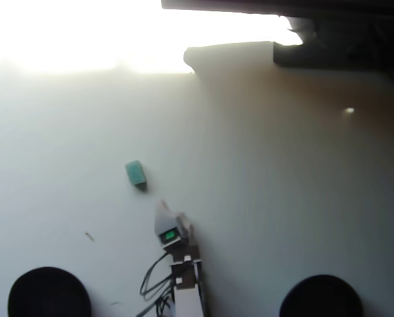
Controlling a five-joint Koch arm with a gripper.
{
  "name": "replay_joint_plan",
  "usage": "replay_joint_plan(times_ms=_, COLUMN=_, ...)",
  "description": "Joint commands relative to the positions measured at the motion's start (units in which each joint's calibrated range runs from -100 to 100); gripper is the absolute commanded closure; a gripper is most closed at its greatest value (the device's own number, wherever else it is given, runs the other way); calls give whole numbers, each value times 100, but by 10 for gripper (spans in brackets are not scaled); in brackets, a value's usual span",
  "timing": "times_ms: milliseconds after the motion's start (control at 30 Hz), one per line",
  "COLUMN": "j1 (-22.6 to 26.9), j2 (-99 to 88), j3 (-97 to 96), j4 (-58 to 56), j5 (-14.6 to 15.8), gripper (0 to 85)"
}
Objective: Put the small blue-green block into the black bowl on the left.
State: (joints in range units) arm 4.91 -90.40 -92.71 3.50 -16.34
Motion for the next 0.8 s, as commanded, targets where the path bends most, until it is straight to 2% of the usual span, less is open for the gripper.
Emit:
replay_joint_plan(times_ms=0, j1=205, j2=-156, j3=213, j4=44, j5=-523, gripper=413)
replay_joint_plan(times_ms=167, j1=630, j2=176, j3=213, j4=611, j5=-1582, gripper=415)
replay_joint_plan(times_ms=267, j1=723, j2=1086, j3=343, j4=1365, j5=-2110, gripper=417)
replay_joint_plan(times_ms=333, j1=762, j2=1836, j3=454, j4=2014, j5=-2349, gripper=417)
replay_joint_plan(times_ms=433, j1=772, j2=2822, j3=786, j4=2695, j5=-2559, gripper=418)
replay_joint_plan(times_ms=667, j1=669, j2=3904, j3=1516, j4=2695, j5=-2911, gripper=422)
replay_joint_plan(times_ms=767, j1=576, j2=4204, j3=1535, j4=2695, j5=-2960, gripper=422)
